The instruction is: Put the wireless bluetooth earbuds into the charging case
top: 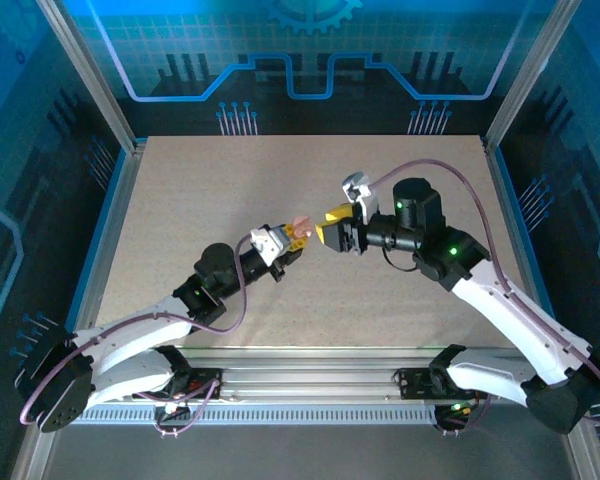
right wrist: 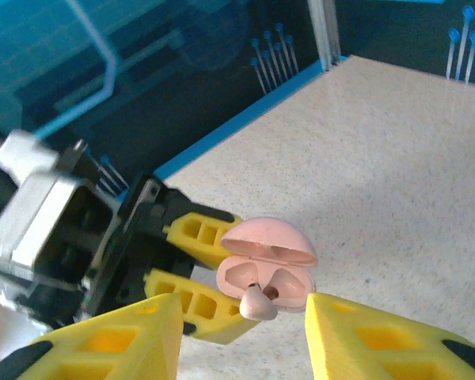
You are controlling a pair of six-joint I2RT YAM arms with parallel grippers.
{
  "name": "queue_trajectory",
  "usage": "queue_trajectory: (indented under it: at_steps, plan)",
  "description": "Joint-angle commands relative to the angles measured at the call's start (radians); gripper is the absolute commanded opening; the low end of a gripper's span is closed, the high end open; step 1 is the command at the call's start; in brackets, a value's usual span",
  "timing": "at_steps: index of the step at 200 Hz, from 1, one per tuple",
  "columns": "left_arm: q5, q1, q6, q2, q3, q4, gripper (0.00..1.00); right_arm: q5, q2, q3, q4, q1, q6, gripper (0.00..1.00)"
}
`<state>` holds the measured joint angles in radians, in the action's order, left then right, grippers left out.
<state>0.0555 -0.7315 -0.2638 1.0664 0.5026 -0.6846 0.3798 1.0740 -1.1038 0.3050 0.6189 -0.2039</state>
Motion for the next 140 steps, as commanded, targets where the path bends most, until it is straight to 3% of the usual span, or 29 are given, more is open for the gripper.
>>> queue_trajectory:
  at_steps: [1, 62, 140]
  plan:
    - [0.102, 0.023, 0.067, -0.017, 0.009, -0.050, 0.18, 0.136, -0.025, 0.037, -0.064, -0.044, 0.252, 0.45]
    - [0.237, 0.040, 0.100, -0.001, 0.033, -0.045, 0.18, 0.297, -0.065, 0.097, -0.021, -0.103, 0.773, 0.51]
    - [0.249, 0.040, 0.112, 0.021, 0.028, -0.099, 0.17, 0.259, 0.002, 0.092, 0.004, -0.079, 0.829, 0.48]
